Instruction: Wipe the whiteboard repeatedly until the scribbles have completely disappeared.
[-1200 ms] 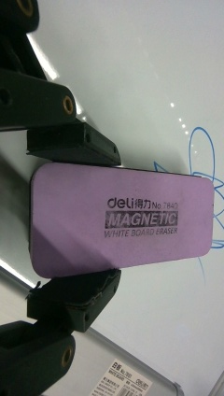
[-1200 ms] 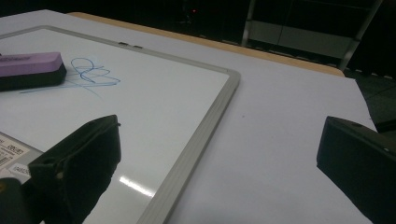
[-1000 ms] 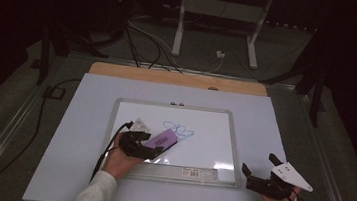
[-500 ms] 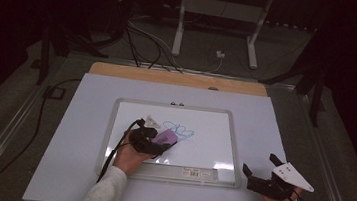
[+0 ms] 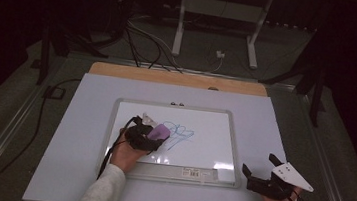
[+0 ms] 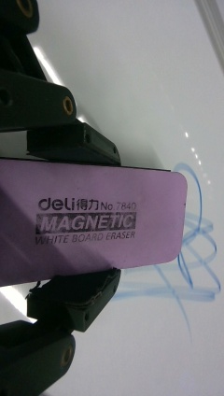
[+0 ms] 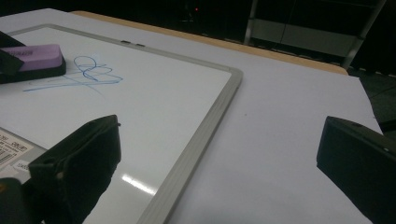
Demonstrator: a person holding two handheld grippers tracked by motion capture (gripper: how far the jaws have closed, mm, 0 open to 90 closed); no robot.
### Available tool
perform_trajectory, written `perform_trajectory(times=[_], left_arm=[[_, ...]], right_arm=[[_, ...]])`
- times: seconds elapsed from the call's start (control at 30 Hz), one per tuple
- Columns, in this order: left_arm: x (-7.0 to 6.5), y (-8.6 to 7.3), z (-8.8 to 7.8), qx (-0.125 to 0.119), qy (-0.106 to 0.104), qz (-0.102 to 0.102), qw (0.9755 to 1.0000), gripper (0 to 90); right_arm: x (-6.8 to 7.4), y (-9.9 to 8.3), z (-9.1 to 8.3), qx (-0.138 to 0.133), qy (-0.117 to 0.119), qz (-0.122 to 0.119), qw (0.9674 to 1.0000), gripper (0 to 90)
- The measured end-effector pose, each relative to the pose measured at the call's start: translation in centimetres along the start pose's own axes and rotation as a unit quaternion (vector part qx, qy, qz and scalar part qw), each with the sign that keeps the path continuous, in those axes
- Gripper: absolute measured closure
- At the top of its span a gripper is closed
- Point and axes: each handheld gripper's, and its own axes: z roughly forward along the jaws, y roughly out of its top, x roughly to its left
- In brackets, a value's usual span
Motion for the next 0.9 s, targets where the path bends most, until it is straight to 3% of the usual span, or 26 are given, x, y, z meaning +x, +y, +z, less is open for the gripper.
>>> perform_trajectory(times=[0.13, 0.37, 0.5, 0.67, 0.73, 0.9], left_arm=[[1.0, -0.1, -0.4, 0.005, 0.025, -0.015, 0.9996, 41.5], [2.1, -0.1, -0.3, 0.000, 0.033, -0.040, 0.9986, 41.5], [1.9, 0.0, -0.2, 0.002, 0.030, -0.040, 0.9988, 41.5], [0.1, 0.2, 0.2, 0.006, 0.005, -0.015, 0.9999, 41.5], [-1.2, 0.3, 0.3, 0.009, -0.011, 0.007, 0.9999, 41.5], [-1.6, 0.3, 0.3, 0.010, -0.015, 0.015, 0.9997, 41.5]], right_arm=[[0.0, 0.0, 0.0, 0.001, 0.000, 0.000, 1.0000, 0.2], [0.0, 0.0, 0.0, 0.000, 0.000, 0.001, 1.0000, 0.2], [0.1, 0.0, 0.1, 0.001, 0.001, 0.000, 1.0000, 0.2], [0.1, 0.0, 0.1, 0.001, 0.002, -0.001, 1.0000, 0.2], [0.1, 0.0, 0.1, 0.001, 0.002, -0.001, 1.0000, 0.2], [0.1, 0.0, 0.0, 0.001, 0.001, 0.001, 1.0000, 0.2]])
